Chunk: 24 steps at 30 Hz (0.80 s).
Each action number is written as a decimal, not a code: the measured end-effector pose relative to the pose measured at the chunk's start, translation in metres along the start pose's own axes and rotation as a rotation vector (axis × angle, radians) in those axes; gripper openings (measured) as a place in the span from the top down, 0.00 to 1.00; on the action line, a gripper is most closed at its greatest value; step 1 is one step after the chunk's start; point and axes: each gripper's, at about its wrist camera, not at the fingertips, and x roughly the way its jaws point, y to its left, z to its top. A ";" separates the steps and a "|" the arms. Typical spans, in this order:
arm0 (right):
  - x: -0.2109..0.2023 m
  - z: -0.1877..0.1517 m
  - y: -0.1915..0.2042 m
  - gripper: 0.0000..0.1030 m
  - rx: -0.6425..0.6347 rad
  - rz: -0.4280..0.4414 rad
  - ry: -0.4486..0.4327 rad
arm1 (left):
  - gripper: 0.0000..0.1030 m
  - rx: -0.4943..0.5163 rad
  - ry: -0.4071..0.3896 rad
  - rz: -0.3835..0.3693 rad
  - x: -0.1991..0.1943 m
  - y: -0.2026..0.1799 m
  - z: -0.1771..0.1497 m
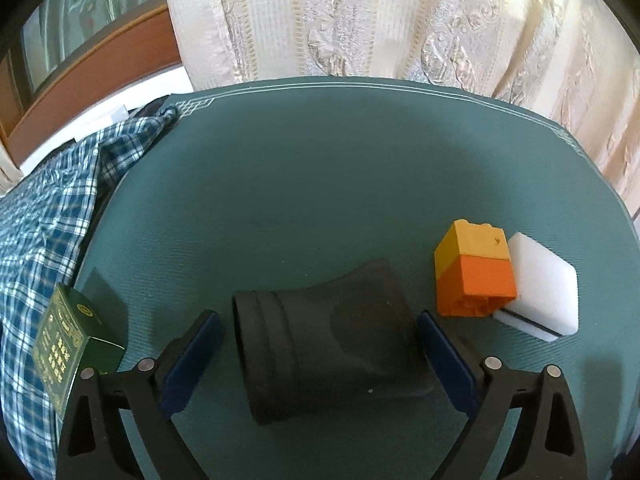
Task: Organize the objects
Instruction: 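Grasp the black rubber cup with the left gripper, then grasp the white sponge block with the right gripper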
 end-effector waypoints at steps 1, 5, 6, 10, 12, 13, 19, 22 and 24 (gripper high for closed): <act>0.000 0.000 0.000 0.40 -0.002 -0.001 0.000 | 0.03 -0.001 0.002 -0.001 0.001 0.001 0.000; 0.000 0.000 0.002 0.40 -0.010 -0.004 0.000 | 0.11 0.008 -0.007 -0.015 0.000 0.002 0.000; 0.000 0.001 0.003 0.40 -0.012 -0.004 0.001 | 0.15 0.021 -0.017 -0.019 -0.003 0.000 0.000; 0.001 0.005 0.009 0.40 -0.033 0.000 -0.001 | 0.16 0.026 -0.031 -0.021 -0.006 0.002 -0.003; 0.003 0.009 0.014 0.40 -0.045 0.005 0.002 | 0.16 0.007 -0.034 -0.018 -0.008 0.008 -0.004; 0.005 0.010 0.016 0.40 -0.050 0.010 0.005 | 0.16 0.000 -0.041 -0.014 -0.010 0.011 -0.006; 0.024 0.028 0.034 0.40 -0.101 0.026 0.015 | 0.16 -0.015 -0.093 0.010 -0.031 0.020 -0.017; 0.039 0.041 0.045 0.40 -0.124 0.033 0.019 | 0.16 -0.023 -0.105 0.003 -0.038 0.023 -0.020; 0.050 0.049 0.052 0.40 -0.146 0.030 0.016 | 0.16 -0.028 -0.110 -0.006 -0.041 0.024 -0.023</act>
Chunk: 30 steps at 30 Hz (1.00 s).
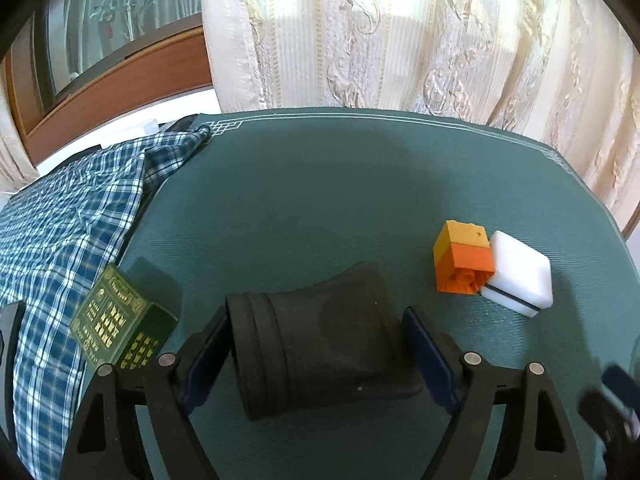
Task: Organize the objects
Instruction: 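Grasp the white sponge block with the right gripper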
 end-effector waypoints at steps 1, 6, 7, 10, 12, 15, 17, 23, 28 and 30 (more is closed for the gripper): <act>0.006 0.005 0.002 0.40 -0.009 0.003 -0.001 | 0.16 0.000 -0.003 -0.004 -0.001 0.001 -0.001; 0.044 0.032 0.008 0.37 -0.056 0.009 0.001 | 0.16 0.002 -0.004 -0.022 -0.004 0.001 -0.007; 0.049 0.036 0.009 0.34 -0.063 0.015 0.006 | 0.16 0.002 0.000 -0.025 -0.004 0.002 -0.008; 0.065 0.047 0.015 0.30 -0.106 0.025 0.014 | 0.16 -0.001 0.009 -0.035 -0.001 0.003 -0.008; 0.073 0.051 0.019 0.29 -0.145 0.016 0.011 | 0.16 -0.006 0.014 -0.042 0.000 0.004 -0.009; 0.083 0.057 0.025 0.29 -0.187 0.017 0.019 | 0.16 -0.012 0.020 -0.049 0.001 0.006 -0.009; 0.088 0.060 0.028 0.26 -0.205 0.028 0.021 | 0.16 -0.014 0.026 -0.051 0.002 0.006 -0.009; 0.099 0.064 0.040 0.26 -0.244 0.037 0.032 | 0.16 -0.019 0.034 -0.055 0.004 0.006 -0.010; 0.100 0.066 0.040 0.26 -0.226 0.043 0.033 | 0.16 -0.021 0.034 -0.059 0.003 0.005 -0.010; 0.100 0.068 0.039 0.26 -0.203 0.062 0.038 | 0.16 -0.021 0.033 -0.061 0.003 0.005 -0.010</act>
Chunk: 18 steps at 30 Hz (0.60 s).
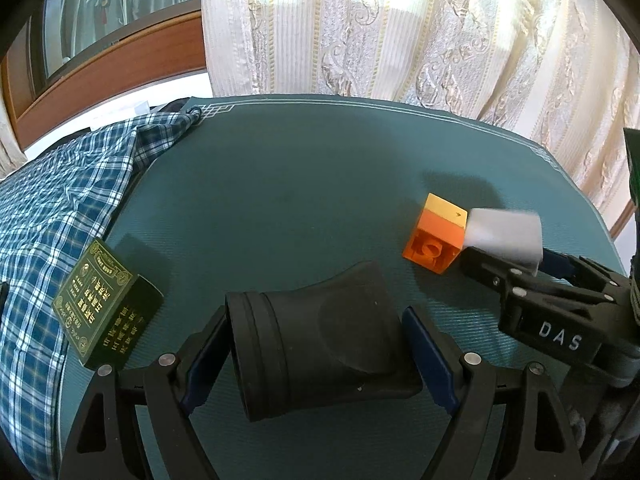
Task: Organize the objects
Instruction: 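Grasp the white sponge block with the right gripper, then carry the white sponge to the tub with the right gripper while the left carries the black cup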
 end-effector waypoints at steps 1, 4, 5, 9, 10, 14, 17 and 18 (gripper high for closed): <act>0.000 0.001 -0.001 0.26 0.010 0.007 0.001 | 0.16 0.000 0.000 0.000 0.000 0.000 0.000; 0.003 0.003 0.000 0.26 0.025 0.008 0.000 | 0.16 -0.003 0.000 -0.002 0.000 0.001 0.000; 0.003 0.003 0.001 0.26 0.026 0.003 -0.002 | 0.16 -0.004 0.000 -0.002 0.000 0.001 0.000; 0.003 0.000 0.003 0.34 0.022 -0.017 -0.007 | 0.16 -0.007 -0.001 -0.005 0.000 0.002 0.000; 0.002 0.000 0.003 0.35 0.023 -0.015 -0.007 | 0.16 -0.008 -0.001 -0.007 0.000 0.002 0.000; -0.004 -0.005 0.001 0.38 0.045 -0.009 -0.003 | 0.16 -0.008 -0.006 -0.012 -0.002 0.002 0.001; -0.010 -0.010 0.001 0.38 0.062 -0.013 0.000 | 0.16 -0.003 -0.009 -0.016 -0.003 0.001 0.000; -0.012 -0.013 0.000 0.38 0.069 -0.014 0.001 | 0.16 -0.002 -0.010 -0.018 -0.004 0.000 0.000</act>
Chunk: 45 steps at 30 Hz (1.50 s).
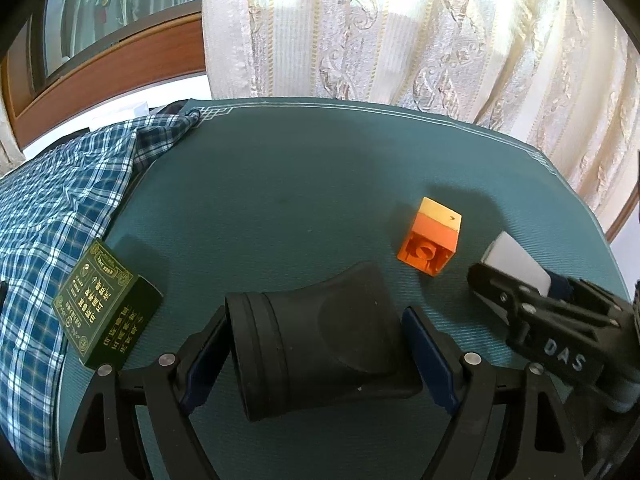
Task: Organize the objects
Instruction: 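Carry the white sponge to the tub with the right gripper while the left carries the black cup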
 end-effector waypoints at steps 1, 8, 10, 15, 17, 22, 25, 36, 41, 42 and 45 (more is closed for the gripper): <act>-0.003 -0.003 -0.001 0.38 0.008 0.002 0.000 | 0.16 0.001 -0.001 -0.001 -0.001 -0.001 -0.001; -0.029 -0.021 -0.011 0.38 0.073 -0.004 -0.007 | 0.16 0.016 -0.013 -0.014 -0.006 -0.005 -0.002; -0.036 -0.026 -0.014 0.38 0.091 -0.004 -0.008 | 0.16 0.021 -0.017 -0.020 -0.007 -0.007 -0.002; -0.055 -0.043 -0.024 0.38 0.144 -0.018 -0.015 | 0.16 0.033 -0.028 -0.034 -0.014 -0.011 -0.002; -0.063 -0.050 -0.026 0.38 0.157 -0.024 -0.021 | 0.16 0.039 -0.031 -0.039 -0.016 -0.014 -0.003; -0.086 -0.067 -0.032 0.38 0.191 -0.037 -0.043 | 0.16 0.066 -0.035 -0.056 -0.022 -0.026 -0.008; -0.101 -0.074 -0.038 0.38 0.212 -0.052 -0.062 | 0.16 0.084 -0.036 -0.063 -0.024 -0.034 -0.011; -0.153 -0.089 -0.067 0.38 0.249 -0.147 -0.137 | 0.16 0.133 -0.019 -0.083 -0.033 -0.059 -0.022; -0.177 -0.094 -0.096 0.38 0.291 -0.219 -0.174 | 0.16 0.160 -0.018 -0.096 -0.041 -0.073 -0.023; -0.181 -0.095 -0.104 0.38 0.304 -0.236 -0.179 | 0.16 0.165 -0.017 -0.099 -0.042 -0.076 -0.024; -0.191 -0.097 -0.125 0.38 0.338 -0.272 -0.180 | 0.16 0.185 -0.015 -0.109 -0.046 -0.083 -0.028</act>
